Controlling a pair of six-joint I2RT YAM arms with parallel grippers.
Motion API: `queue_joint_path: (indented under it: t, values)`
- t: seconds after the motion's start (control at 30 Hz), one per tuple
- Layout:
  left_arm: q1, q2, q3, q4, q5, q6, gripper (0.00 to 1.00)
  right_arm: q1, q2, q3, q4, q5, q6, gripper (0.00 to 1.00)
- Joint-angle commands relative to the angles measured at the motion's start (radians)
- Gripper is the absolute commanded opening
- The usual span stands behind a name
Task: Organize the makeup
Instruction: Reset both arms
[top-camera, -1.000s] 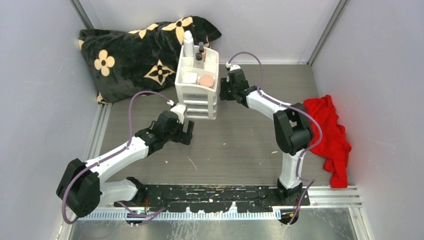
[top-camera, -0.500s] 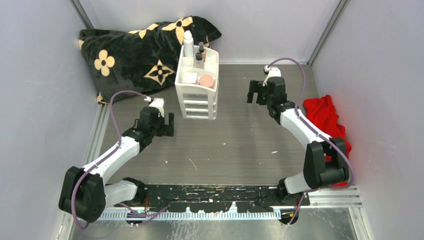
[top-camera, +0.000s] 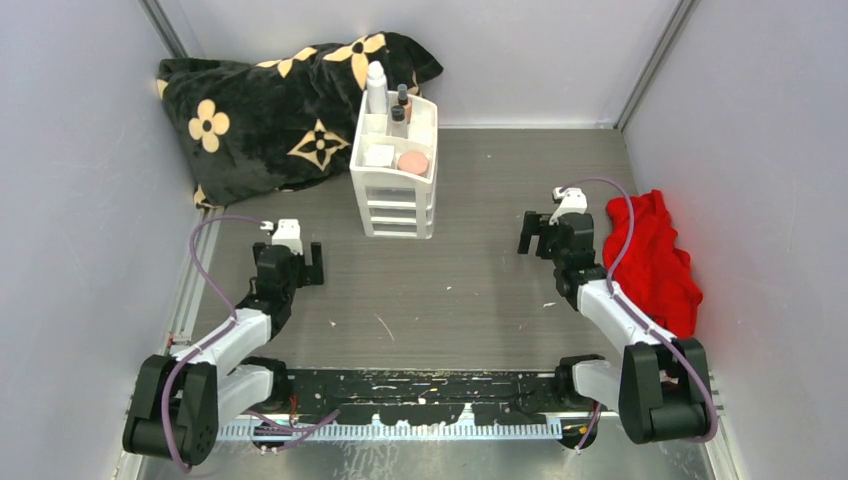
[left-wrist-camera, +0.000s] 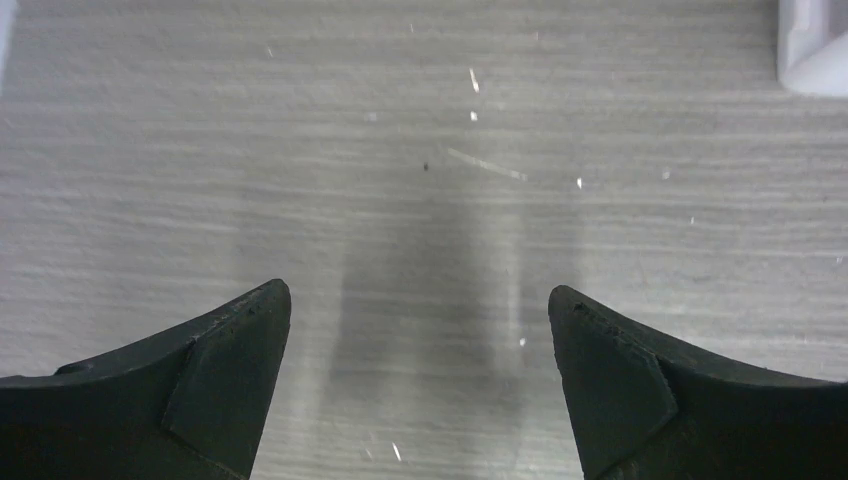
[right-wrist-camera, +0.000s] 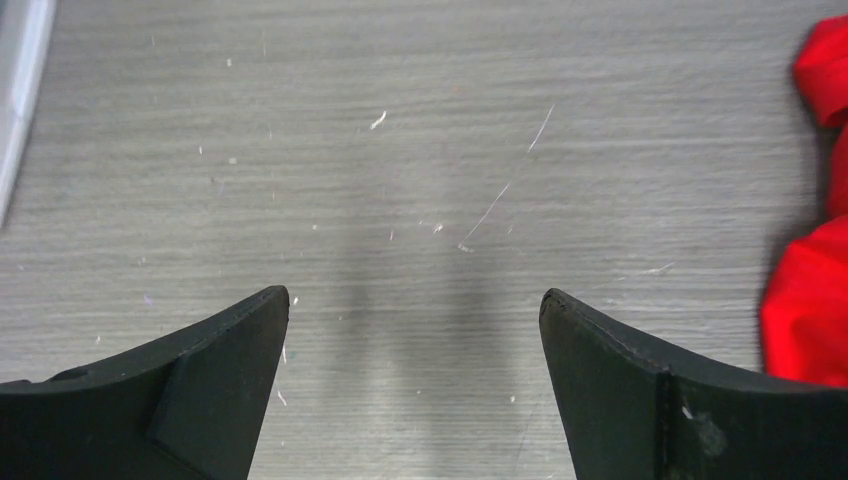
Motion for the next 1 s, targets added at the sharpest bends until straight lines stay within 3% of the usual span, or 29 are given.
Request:
queue_joint_path:
  t: [0.0,0.4,0.5,0.73,0.83,0.97]
  values:
    - [0.022,0.014,0.020,0.293,-0.004,0.079,1.00,-0.017,-0.061,-0.022,0.168,0.013,-0.027,1.00]
    - [0.135,0.525,0.041,0.832,0.201,0.067,1.00,-0.032,-0.046,-0.156,0.389,-0.011,-0.111,1.00]
    - [0.163,0.493,0.069,0.713,0.229,0.037,1.00,-0.038,-0.020,-0.184,0.470,-0.007,-0.103,1.00]
    - [0.164,0.510,0.080,0.722,0.242,0.046,1.00,-0.056,0.147,-0.299,0.914,-0.021,-0.121,1.00]
    - [0.164,0.510,0.081,0.715,0.241,0.046,1.00,-0.068,0.199,-0.315,0.981,-0.004,-0.103,1.00]
    - [0.164,0.511,0.083,0.714,0.240,0.045,1.00,-0.073,0.321,-0.386,1.205,-0.047,-0.123,1.00]
